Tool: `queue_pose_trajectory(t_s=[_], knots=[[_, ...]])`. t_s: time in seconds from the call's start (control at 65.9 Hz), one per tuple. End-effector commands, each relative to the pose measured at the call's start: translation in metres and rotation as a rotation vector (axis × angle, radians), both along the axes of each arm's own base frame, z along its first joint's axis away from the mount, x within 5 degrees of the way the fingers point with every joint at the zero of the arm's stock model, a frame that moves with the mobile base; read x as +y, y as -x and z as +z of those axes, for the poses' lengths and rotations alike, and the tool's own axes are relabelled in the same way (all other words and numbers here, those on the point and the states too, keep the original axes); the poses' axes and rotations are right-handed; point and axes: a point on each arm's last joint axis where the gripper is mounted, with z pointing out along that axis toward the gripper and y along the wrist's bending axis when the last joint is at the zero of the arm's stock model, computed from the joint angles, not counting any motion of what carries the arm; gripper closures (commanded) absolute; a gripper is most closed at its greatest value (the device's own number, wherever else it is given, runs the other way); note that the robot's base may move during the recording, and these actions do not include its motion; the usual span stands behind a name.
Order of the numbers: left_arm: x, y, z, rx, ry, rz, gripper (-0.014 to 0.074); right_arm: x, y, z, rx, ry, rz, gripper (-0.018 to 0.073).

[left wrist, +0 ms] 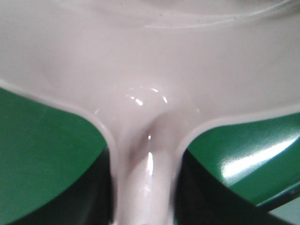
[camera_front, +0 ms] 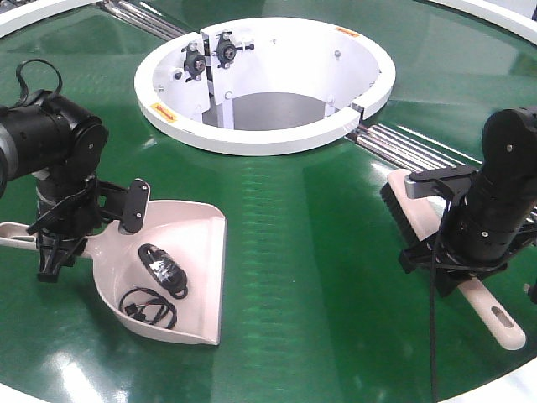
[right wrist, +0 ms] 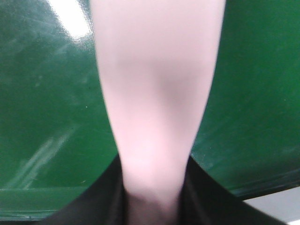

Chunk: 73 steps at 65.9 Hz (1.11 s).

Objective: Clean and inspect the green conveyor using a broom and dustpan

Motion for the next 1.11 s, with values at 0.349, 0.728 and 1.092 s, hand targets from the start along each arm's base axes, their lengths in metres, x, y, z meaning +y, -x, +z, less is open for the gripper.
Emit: queue_pose_trajectory(t_s=[0.349,0.728,1.092], knots=[[-0.007,0.006,0.022,-0.034,0.084,0.037,0.0437,-0.002,0.0,0.019,-0.079,-0.009,0.005,0.0564],[-0.005,0.012,0.039,-0.122,0.112,0.213,0.0227,-0.002,0.0,0.019,-0.079,-0.009,0.005,0.0564],[-0.013,0.038,0.086,-0.214,0.354,0.431,0.0213,-0.002,0.0,0.019,-0.079,-0.009,0.005,0.0564]])
